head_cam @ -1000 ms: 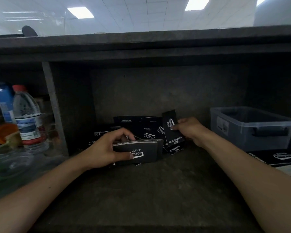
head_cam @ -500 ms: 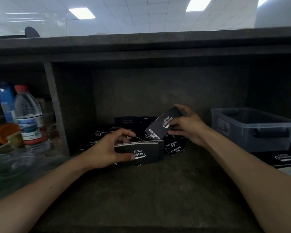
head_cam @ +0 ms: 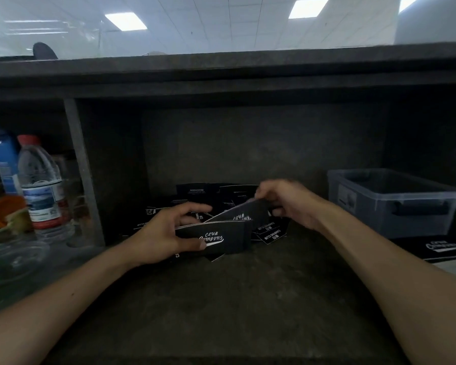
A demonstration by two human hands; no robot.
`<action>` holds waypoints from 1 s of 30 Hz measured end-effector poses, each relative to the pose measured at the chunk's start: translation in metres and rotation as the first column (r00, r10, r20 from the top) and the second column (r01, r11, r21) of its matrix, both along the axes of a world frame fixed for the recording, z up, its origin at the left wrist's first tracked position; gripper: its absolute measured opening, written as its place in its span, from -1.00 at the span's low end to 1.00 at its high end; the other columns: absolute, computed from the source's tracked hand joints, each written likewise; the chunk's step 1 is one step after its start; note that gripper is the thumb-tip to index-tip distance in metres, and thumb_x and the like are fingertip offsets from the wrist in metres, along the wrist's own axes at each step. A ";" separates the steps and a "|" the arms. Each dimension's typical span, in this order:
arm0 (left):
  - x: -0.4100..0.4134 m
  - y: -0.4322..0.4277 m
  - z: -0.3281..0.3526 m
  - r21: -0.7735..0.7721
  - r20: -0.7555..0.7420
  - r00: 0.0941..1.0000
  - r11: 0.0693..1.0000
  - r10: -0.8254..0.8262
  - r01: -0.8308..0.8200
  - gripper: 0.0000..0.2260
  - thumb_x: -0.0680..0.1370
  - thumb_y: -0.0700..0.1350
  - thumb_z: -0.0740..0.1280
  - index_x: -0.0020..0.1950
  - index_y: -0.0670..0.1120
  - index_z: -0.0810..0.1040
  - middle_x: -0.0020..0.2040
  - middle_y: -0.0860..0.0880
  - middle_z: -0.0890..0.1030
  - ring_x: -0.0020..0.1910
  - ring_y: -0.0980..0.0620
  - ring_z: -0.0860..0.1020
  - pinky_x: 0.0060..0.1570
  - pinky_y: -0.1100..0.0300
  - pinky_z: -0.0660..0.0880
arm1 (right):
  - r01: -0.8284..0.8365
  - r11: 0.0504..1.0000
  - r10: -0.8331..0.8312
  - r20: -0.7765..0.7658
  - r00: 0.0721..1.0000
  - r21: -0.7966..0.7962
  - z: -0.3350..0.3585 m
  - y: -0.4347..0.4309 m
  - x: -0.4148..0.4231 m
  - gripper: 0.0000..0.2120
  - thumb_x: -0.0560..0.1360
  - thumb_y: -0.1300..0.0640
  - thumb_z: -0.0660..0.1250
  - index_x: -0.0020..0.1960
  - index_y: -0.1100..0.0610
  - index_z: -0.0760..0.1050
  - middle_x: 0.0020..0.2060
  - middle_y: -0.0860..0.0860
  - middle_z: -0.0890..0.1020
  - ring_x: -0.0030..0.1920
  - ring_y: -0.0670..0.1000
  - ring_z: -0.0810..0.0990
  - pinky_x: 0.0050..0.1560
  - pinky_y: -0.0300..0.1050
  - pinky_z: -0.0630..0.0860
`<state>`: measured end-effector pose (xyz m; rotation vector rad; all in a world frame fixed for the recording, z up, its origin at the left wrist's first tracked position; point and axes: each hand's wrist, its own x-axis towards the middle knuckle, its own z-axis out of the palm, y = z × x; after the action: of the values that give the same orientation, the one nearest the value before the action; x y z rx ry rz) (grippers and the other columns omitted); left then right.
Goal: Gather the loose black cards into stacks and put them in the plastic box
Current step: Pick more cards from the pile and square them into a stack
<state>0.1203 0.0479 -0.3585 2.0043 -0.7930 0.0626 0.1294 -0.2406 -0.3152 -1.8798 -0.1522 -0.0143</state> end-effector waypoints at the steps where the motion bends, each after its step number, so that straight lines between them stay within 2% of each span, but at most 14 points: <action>1: -0.001 -0.001 0.000 -0.003 0.016 1.000 1.000 0.000 0.001 -0.44 0.39 -0.24 0.57 0.31 0.10 0.53 0.13 0.01 0.68 0.15 0.05 0.65 0.07 0.22 0.59 | 0.029 0.994 -0.026 0.025 0.999 -0.105 0.000 0.000 -0.001 -0.80 0.21 0.02 0.38 -0.18 0.01 0.62 -0.13 -0.02 0.71 -0.13 -0.02 0.55 -0.19 -0.11 0.38; 4: -0.004 -0.002 0.002 0.011 0.080 0.997 1.000 -0.015 0.014 -0.59 0.41 -0.27 0.55 0.21 -0.01 0.61 0.12 0.02 0.68 0.12 0.05 0.65 0.05 0.26 0.58 | 0.124 0.970 -0.101 0.116 0.988 -0.209 -0.007 0.001 0.006 -0.89 0.23 0.01 0.43 -0.27 0.00 0.68 -0.17 -0.01 0.73 -0.17 -0.06 0.61 -0.24 -0.17 0.42; 6: -0.004 -0.001 0.003 0.038 0.091 0.996 0.999 -0.022 0.018 -0.59 0.42 -0.25 0.56 0.22 0.01 0.61 0.14 0.02 0.67 0.12 0.06 0.64 0.10 0.21 0.59 | 0.314 0.916 -0.238 0.293 0.926 -0.248 -0.015 -0.004 0.018 -0.90 0.38 0.01 0.48 -0.13 -0.02 0.70 -0.16 -0.02 0.73 -0.10 -0.03 0.68 -0.15 -0.19 0.50; 7: -0.004 -0.001 0.003 0.048 0.082 0.996 0.999 -0.026 0.022 -0.55 0.41 -0.23 0.56 0.25 0.05 0.60 0.16 0.04 0.65 0.14 0.07 0.63 0.11 0.18 0.59 | 0.381 0.861 -0.252 0.369 0.895 -0.338 -0.020 -0.007 0.022 -0.80 0.42 -0.03 0.48 0.03 -0.03 0.67 -0.09 -0.04 0.72 -0.02 -0.01 0.68 -0.04 -0.18 0.54; 9: -0.004 0.000 0.002 0.064 0.065 0.997 0.997 -0.035 0.031 -0.49 0.41 -0.19 0.57 0.29 0.16 0.57 0.18 0.07 0.63 0.17 0.06 0.62 0.12 0.15 0.59 | 0.373 0.755 -0.193 0.360 0.913 -0.539 -0.032 -0.007 0.024 -0.47 0.42 -0.13 0.50 0.34 0.01 0.52 0.06 -0.02 0.68 0.10 0.03 0.64 0.13 -0.11 0.53; 11: -0.004 0.000 0.003 0.079 0.066 0.997 0.996 -0.034 0.029 -0.47 0.41 -0.17 0.57 0.28 0.23 0.55 0.16 0.06 0.63 0.18 0.04 0.62 0.12 0.13 0.59 | 0.305 0.743 -0.179 0.263 0.948 -0.596 -0.037 -0.004 0.023 -0.35 0.38 -0.10 0.54 0.40 0.05 0.45 -0.03 -0.04 0.67 0.04 0.00 0.62 0.12 -0.13 0.51; 14: -0.005 0.000 0.003 0.084 0.094 0.995 0.996 -0.031 0.023 -0.50 0.41 -0.17 0.57 0.27 0.20 0.57 0.16 0.10 0.63 0.16 0.06 0.62 0.10 0.21 0.59 | 0.343 0.795 -0.231 0.274 0.934 -0.501 -0.032 -0.006 0.024 -0.53 0.32 0.03 0.61 0.19 0.02 0.58 -0.28 -0.17 0.59 -0.13 -0.05 0.60 -0.02 -0.18 0.48; 17: -0.007 -0.003 0.003 0.064 0.116 0.993 0.998 -0.026 0.019 -0.55 0.41 -0.20 0.57 0.25 0.06 0.59 0.15 0.12 0.64 0.14 0.09 0.62 0.08 0.26 0.57 | 0.376 0.887 -0.322 0.226 0.919 -0.267 -0.023 -0.009 0.027 -0.74 0.41 0.20 0.52 0.08 0.08 0.62 -0.21 -0.03 0.66 -0.11 0.01 0.65 -0.03 -0.15 0.55; 20: -0.009 -0.004 0.005 0.060 0.106 0.994 0.998 -0.028 0.022 -0.66 0.42 -0.21 0.56 0.16 -0.03 0.63 0.10 0.08 0.67 0.09 0.10 0.64 0.04 0.27 0.58 | 0.332 0.937 -0.338 0.042 0.940 0.108 -0.017 -0.006 0.021 -0.81 0.44 0.32 0.43 -0.03 0.08 0.53 -0.13 0.08 0.66 -0.22 0.00 0.64 -0.29 -0.15 0.60; 22: -0.010 -0.004 0.005 0.062 0.100 0.995 0.998 -0.028 0.022 -0.72 0.44 -0.20 0.54 0.12 -0.06 0.64 0.07 0.05 0.69 0.06 0.09 0.66 0.01 0.28 0.58 | 0.299 0.914 -0.322 0.041 0.946 0.274 -0.012 -0.004 0.018 -0.71 0.41 0.42 0.41 -0.03 0.10 0.46 -0.07 0.13 0.67 -0.21 0.03 0.67 -0.31 -0.11 0.65; 24: -0.010 -0.003 0.006 0.071 0.090 0.996 0.997 -0.028 0.022 -0.75 0.45 -0.19 0.53 0.10 -0.06 0.64 0.06 0.04 0.69 0.05 0.08 0.66 0.00 0.28 0.58 | 0.238 0.892 -0.291 0.087 0.953 0.384 -0.010 -0.004 0.017 -0.46 0.34 0.51 0.42 0.21 0.12 0.40 0.02 0.16 0.66 -0.12 0.11 0.71 -0.28 -0.04 0.67; 26: -0.009 -0.003 0.006 0.073 0.078 0.997 0.997 -0.023 0.017 -0.77 0.45 -0.18 0.53 0.08 -0.07 0.64 0.04 0.04 0.70 0.03 0.07 0.67 -0.02 0.27 0.59 | 0.195 0.889 -0.260 0.107 0.960 0.413 -0.010 -0.005 0.018 -0.02 0.30 0.55 0.44 0.49 -0.14 0.17 0.09 0.13 0.59 -0.07 0.16 0.71 -0.27 -0.03 0.66; 27: -0.009 -0.003 0.006 0.076 0.075 0.997 0.997 -0.018 0.012 -0.78 0.45 -0.18 0.53 0.07 -0.06 0.64 0.04 0.03 0.70 0.02 0.07 0.67 -0.02 0.27 0.59 | 0.182 0.893 -0.248 0.110 0.963 0.413 -0.010 -0.004 0.017 0.08 0.29 0.56 0.45 0.53 -0.20 0.08 0.11 0.12 0.57 -0.06 0.16 0.70 -0.26 -0.03 0.66; 30: -0.008 -0.003 0.005 0.072 0.061 0.998 0.997 -0.003 -0.001 -0.80 0.45 -0.19 0.53 0.04 -0.05 0.65 0.03 0.03 0.70 0.02 0.07 0.67 -0.02 0.26 0.59 | 0.147 0.899 -0.212 0.115 0.971 0.413 -0.008 -0.002 0.016 0.03 0.29 0.56 0.44 0.53 -0.12 0.15 0.12 0.06 0.55 -0.03 0.13 0.69 -0.23 -0.01 0.67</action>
<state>0.1124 0.0448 -0.3534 2.0787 -0.8457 0.0963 0.1453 -0.2423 -0.3233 -1.4720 -0.0744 -0.3020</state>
